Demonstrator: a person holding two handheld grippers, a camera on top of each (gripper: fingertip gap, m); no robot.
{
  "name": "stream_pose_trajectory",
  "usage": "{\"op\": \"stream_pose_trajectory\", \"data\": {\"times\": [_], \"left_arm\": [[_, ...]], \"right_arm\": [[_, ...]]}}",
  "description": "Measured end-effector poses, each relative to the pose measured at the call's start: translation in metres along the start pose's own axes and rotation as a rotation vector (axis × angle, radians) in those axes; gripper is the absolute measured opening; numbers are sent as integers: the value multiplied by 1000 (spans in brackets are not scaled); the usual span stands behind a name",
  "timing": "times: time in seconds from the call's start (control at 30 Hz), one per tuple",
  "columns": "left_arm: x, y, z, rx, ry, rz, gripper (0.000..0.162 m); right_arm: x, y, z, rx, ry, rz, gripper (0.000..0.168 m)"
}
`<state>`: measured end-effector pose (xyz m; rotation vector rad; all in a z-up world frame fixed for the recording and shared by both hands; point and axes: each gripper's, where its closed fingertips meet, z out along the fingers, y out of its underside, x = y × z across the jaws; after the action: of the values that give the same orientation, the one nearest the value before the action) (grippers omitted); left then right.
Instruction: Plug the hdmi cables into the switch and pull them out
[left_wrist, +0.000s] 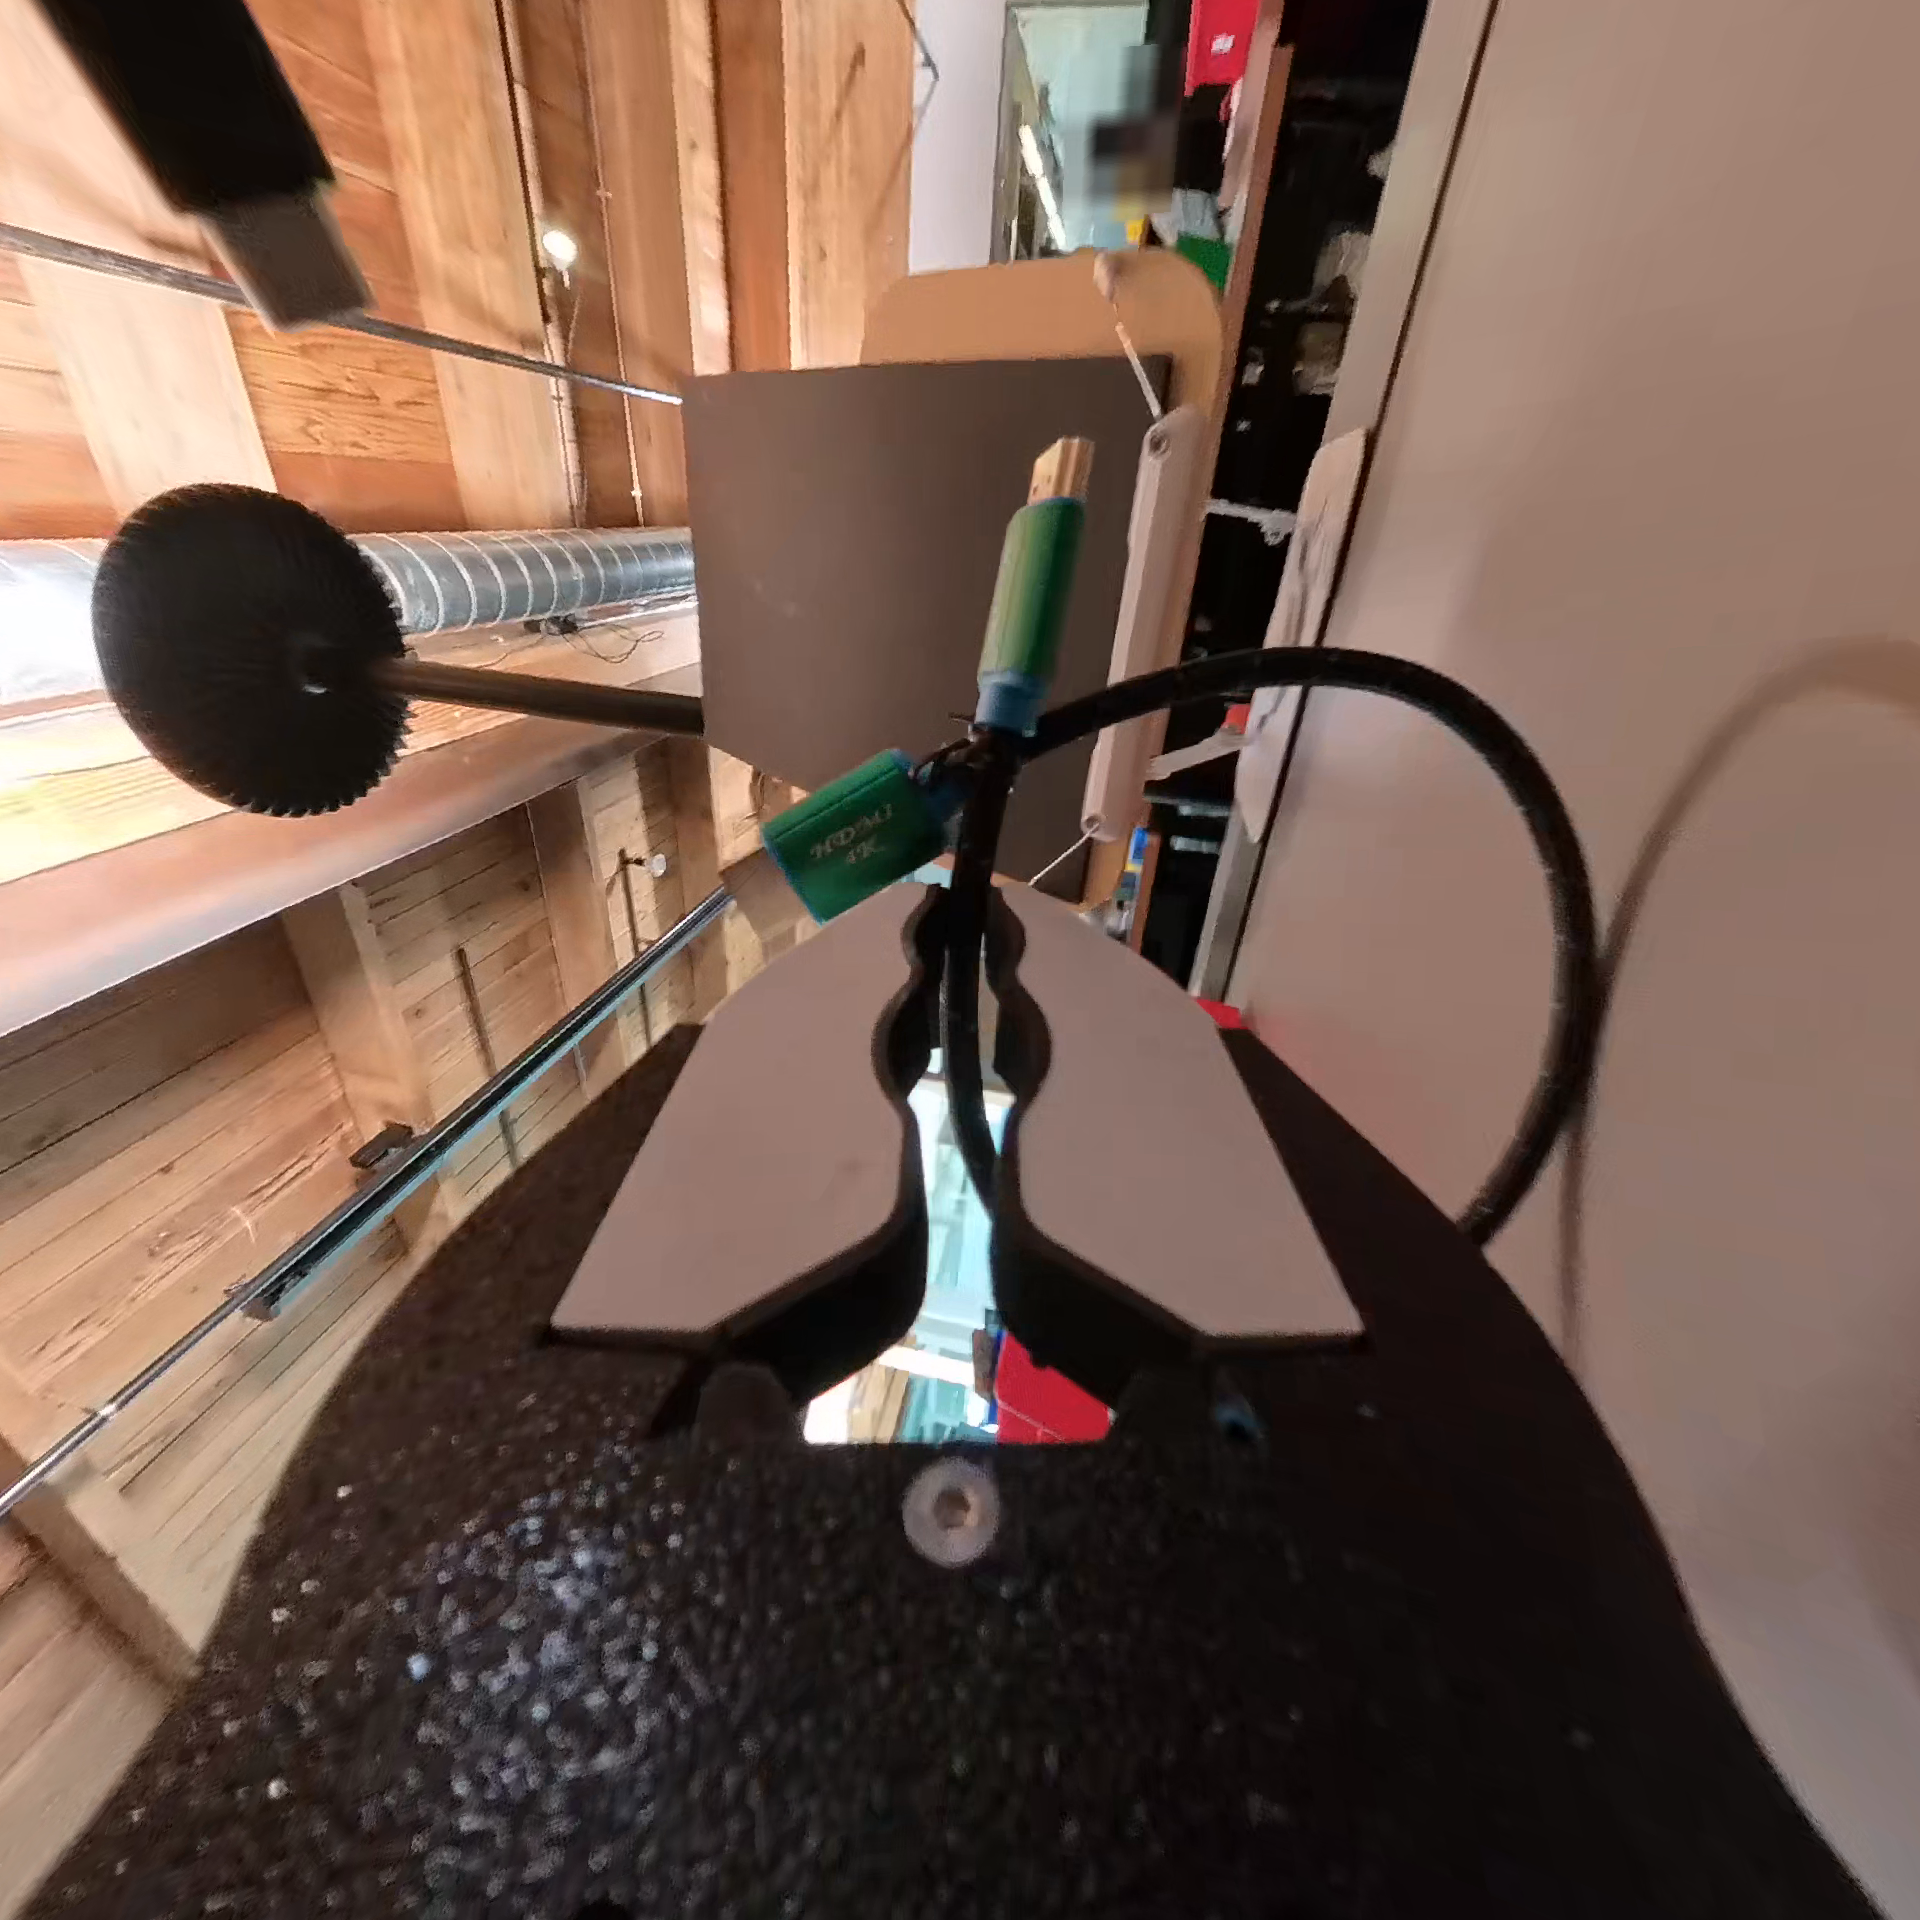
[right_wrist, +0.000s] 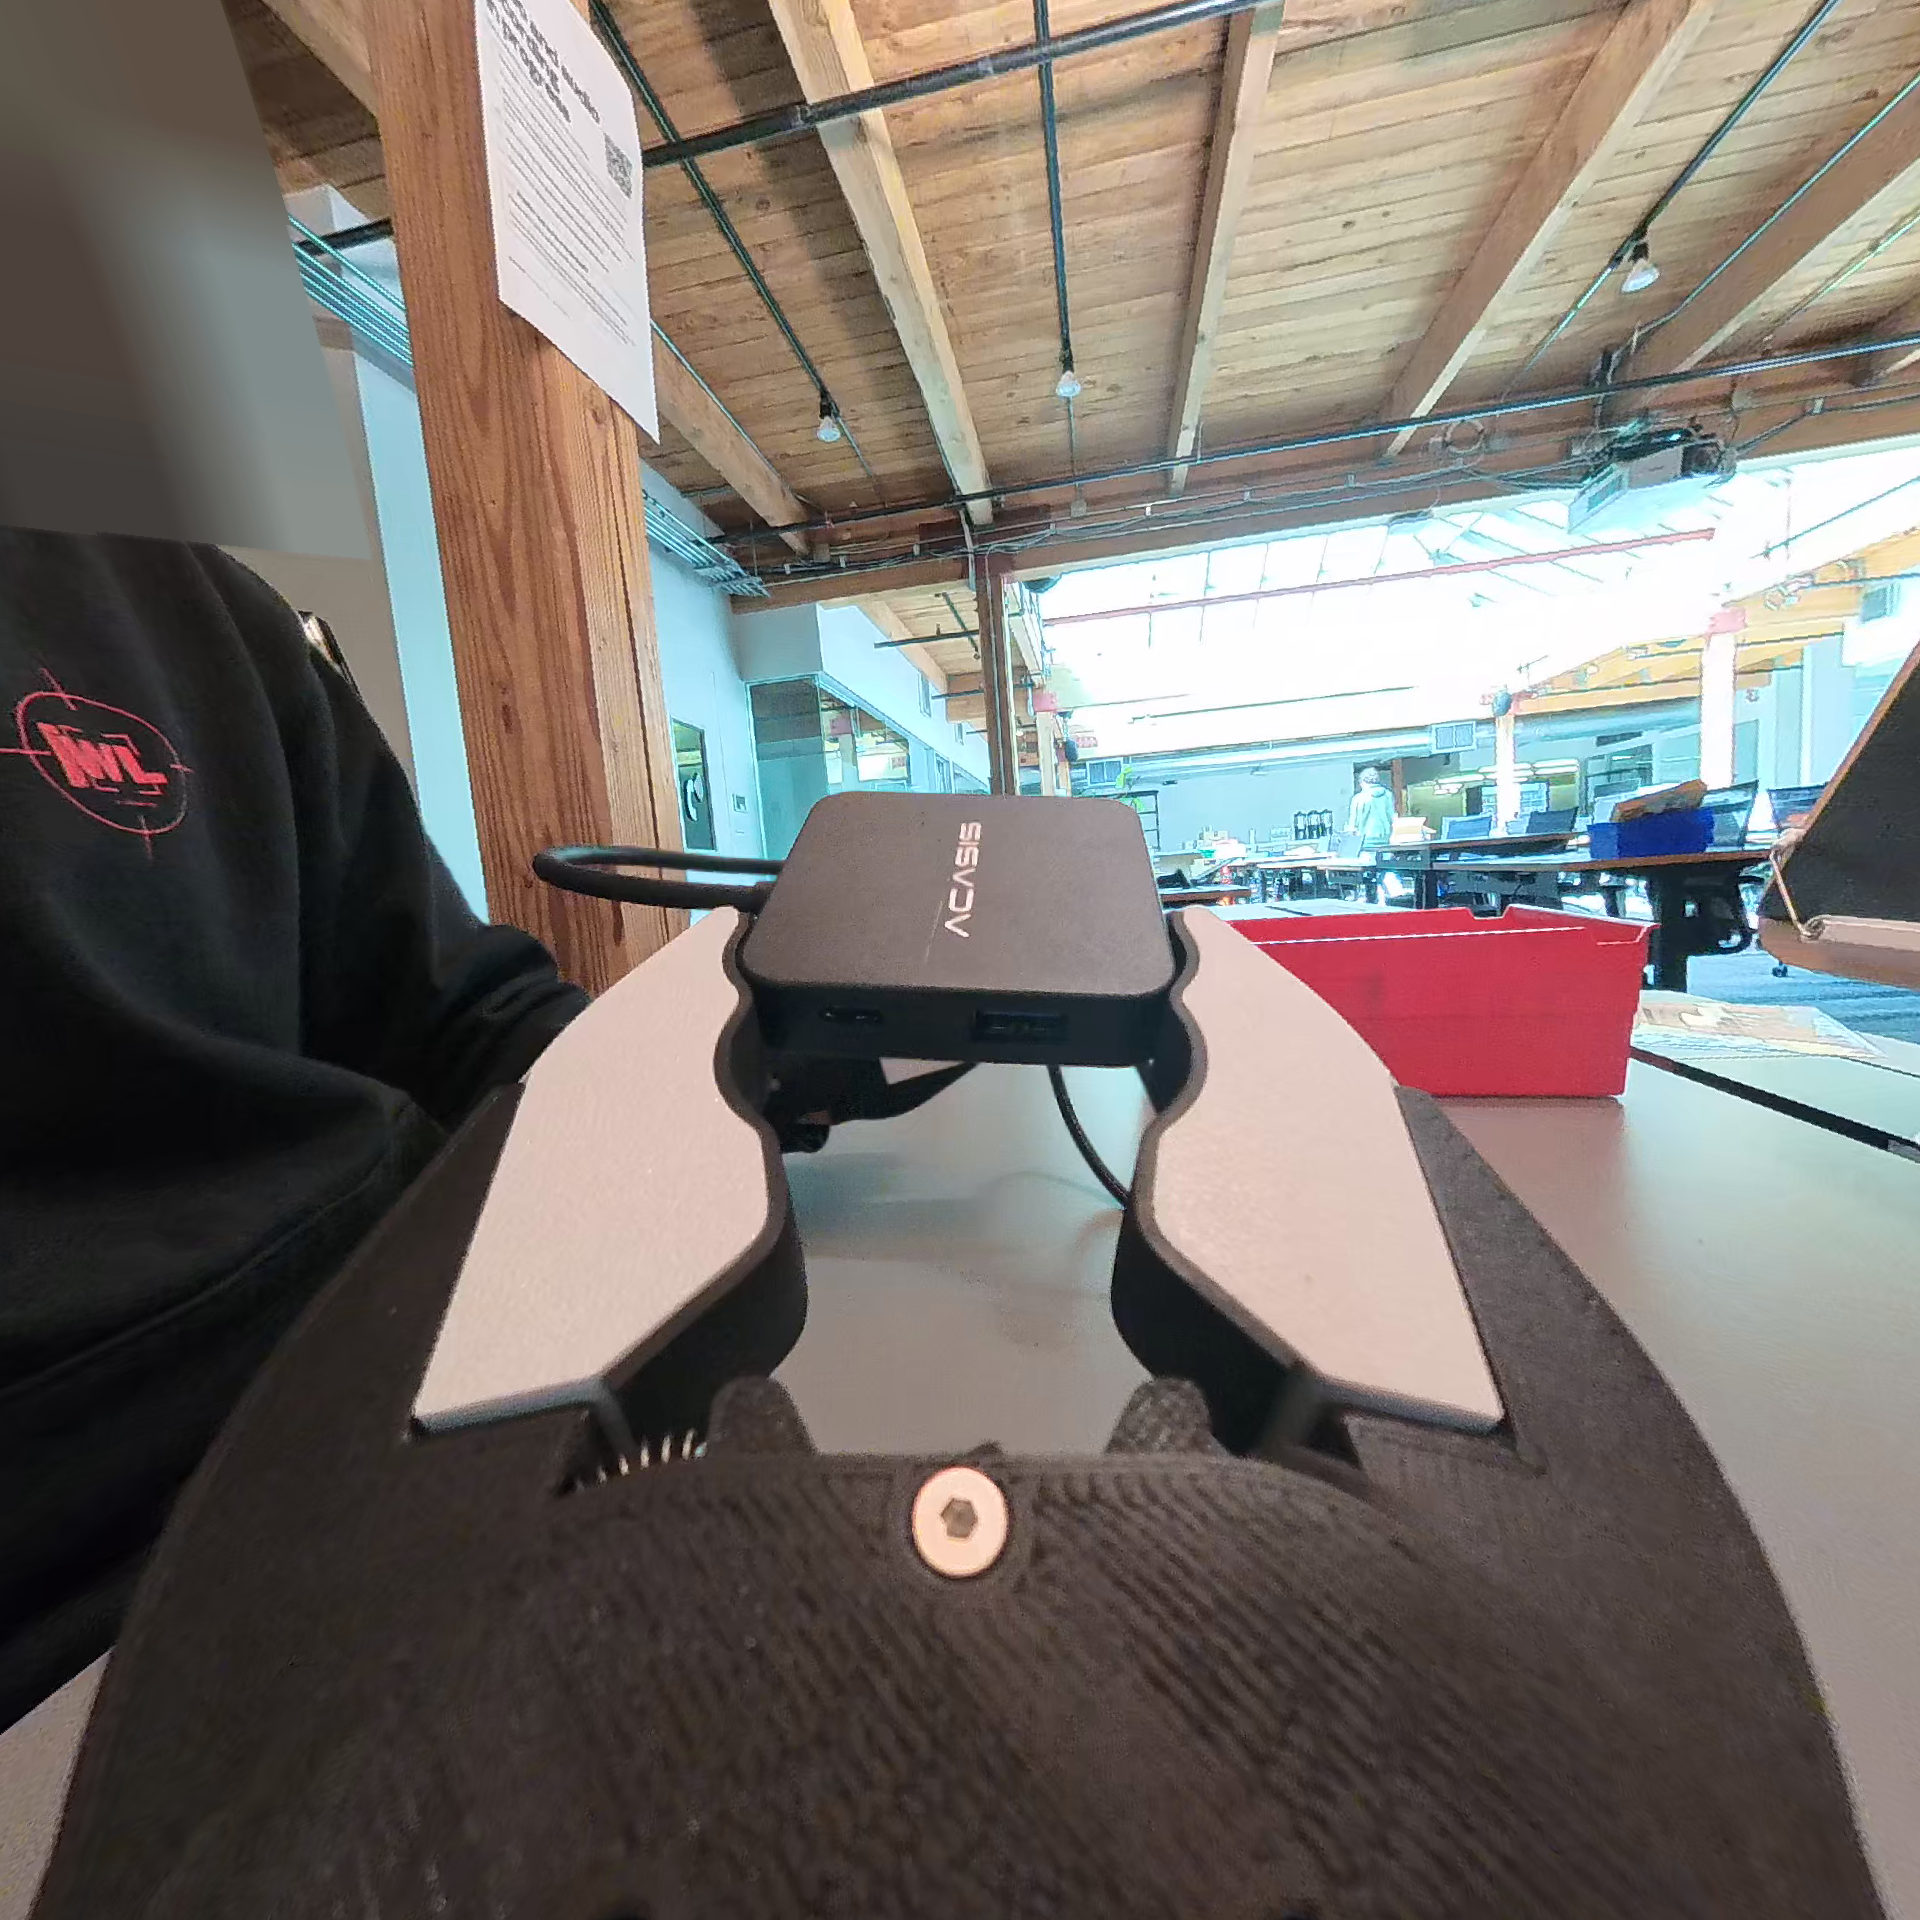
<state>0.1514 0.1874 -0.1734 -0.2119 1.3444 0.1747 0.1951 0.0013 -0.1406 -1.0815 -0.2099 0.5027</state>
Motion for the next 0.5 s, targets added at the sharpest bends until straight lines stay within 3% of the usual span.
{"op": "stream_pose_trajectory", "data": {"times": [0.1, 0.5], "left_arm": [[10, -11, -15, 42, 95, -40, 7], [96, -38, -62, 66, 828, -203, 10]], "right_arm": [[-1, 4, 2, -22, -10, 4, 74], [-1, 12, 4, -63, -5, -1, 73]]}}
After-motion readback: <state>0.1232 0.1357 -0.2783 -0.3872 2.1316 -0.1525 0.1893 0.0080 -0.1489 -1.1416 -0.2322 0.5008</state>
